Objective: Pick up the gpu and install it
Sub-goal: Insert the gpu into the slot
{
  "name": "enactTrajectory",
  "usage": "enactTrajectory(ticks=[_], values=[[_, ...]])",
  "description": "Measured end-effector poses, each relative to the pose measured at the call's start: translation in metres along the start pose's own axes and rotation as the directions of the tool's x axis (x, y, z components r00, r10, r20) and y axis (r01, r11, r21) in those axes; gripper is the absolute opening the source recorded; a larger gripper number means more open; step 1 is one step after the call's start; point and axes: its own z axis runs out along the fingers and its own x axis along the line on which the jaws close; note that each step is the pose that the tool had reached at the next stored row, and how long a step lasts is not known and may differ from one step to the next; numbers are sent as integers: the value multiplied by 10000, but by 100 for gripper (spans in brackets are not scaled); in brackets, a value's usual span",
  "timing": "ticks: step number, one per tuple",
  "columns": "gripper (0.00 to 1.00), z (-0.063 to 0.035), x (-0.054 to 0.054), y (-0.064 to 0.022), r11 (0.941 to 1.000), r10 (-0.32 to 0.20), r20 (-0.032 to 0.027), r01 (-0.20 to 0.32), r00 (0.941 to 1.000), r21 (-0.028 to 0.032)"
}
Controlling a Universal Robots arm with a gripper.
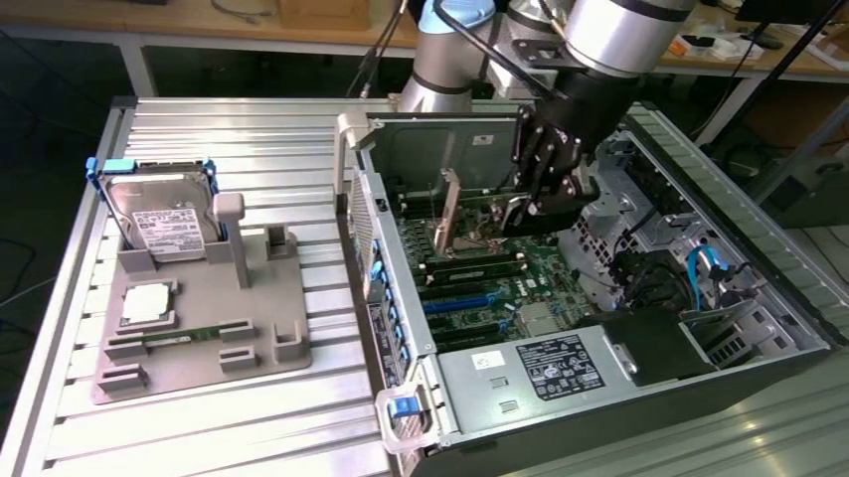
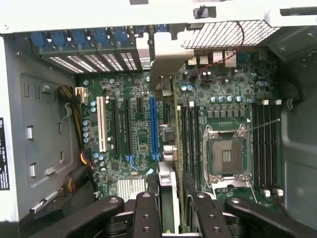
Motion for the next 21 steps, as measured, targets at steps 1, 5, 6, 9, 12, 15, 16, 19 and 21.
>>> enactTrajectory(ticks=[1,5,6,9,12,15,16,19,21], values=[[30,13,3,20,10000,0,1,0,10000,1],[30,60,14,86,10000,-1,1,1,10000,1],[30,70,16,102,10000,0,2,0,10000,0],[30,109,27,124,10000,-1,1,1,10000,-2],[30,165,67,129,10000,-1,1,1,10000,-3],[30,247,102,125,10000,0,1,0,10000,-3],[30,266,106,124,10000,0,1,0,10000,-3],[30,323,110,121,10000,0,1,0,10000,-3],[30,364,111,121,10000,-1,1,1,10000,-4]])
